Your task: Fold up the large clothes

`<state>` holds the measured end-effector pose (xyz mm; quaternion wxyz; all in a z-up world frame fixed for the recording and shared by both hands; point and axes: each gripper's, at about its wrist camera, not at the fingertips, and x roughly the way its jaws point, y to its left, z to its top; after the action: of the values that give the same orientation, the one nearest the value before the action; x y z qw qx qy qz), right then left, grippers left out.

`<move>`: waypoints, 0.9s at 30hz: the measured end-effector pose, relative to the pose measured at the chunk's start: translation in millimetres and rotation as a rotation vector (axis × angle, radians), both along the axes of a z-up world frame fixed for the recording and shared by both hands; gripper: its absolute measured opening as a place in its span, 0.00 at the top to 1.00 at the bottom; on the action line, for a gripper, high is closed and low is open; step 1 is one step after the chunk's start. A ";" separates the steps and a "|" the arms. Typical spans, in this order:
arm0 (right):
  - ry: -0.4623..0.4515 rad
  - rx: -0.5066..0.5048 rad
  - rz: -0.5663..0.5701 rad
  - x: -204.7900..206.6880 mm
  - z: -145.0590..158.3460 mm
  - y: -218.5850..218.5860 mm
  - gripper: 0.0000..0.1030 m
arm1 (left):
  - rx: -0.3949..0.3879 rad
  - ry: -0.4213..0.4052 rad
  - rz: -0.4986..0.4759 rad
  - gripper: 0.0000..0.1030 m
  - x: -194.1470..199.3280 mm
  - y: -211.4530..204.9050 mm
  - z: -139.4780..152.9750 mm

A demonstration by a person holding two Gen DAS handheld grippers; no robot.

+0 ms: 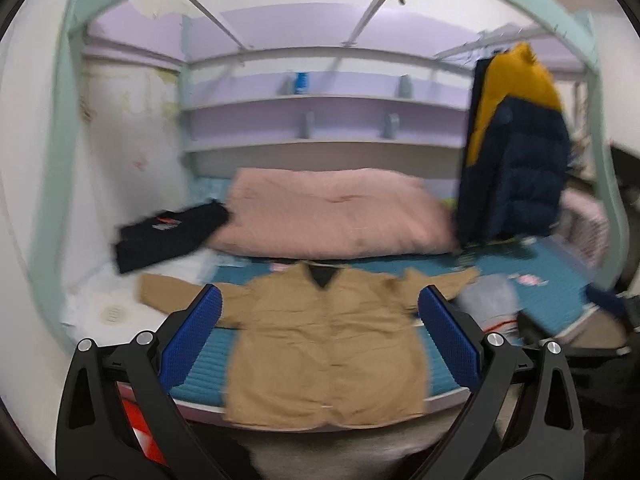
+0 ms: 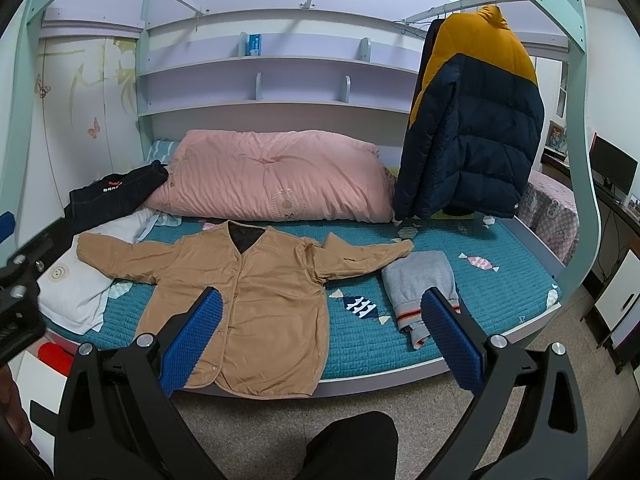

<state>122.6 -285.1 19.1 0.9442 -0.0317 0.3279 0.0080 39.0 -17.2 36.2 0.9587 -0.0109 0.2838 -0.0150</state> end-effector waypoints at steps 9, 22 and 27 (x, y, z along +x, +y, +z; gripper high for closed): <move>0.005 -0.002 -0.007 3.8 -4.7 -1.0 0.07 | 0.048 -0.030 0.011 0.04 -0.7 -8.6 -1.2; 0.017 -0.005 0.000 4.7 -8.7 0.5 0.07 | 0.049 -0.013 0.043 0.04 2.2 -4.4 -3.0; 0.016 -0.006 0.001 5.8 -8.0 0.2 0.07 | 0.057 -0.012 0.041 0.04 2.3 -4.5 -3.5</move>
<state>128.3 -284.9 11.1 0.9413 -0.0346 0.3356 0.0078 41.4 -21.7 32.8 0.9604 0.0108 0.2782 0.0127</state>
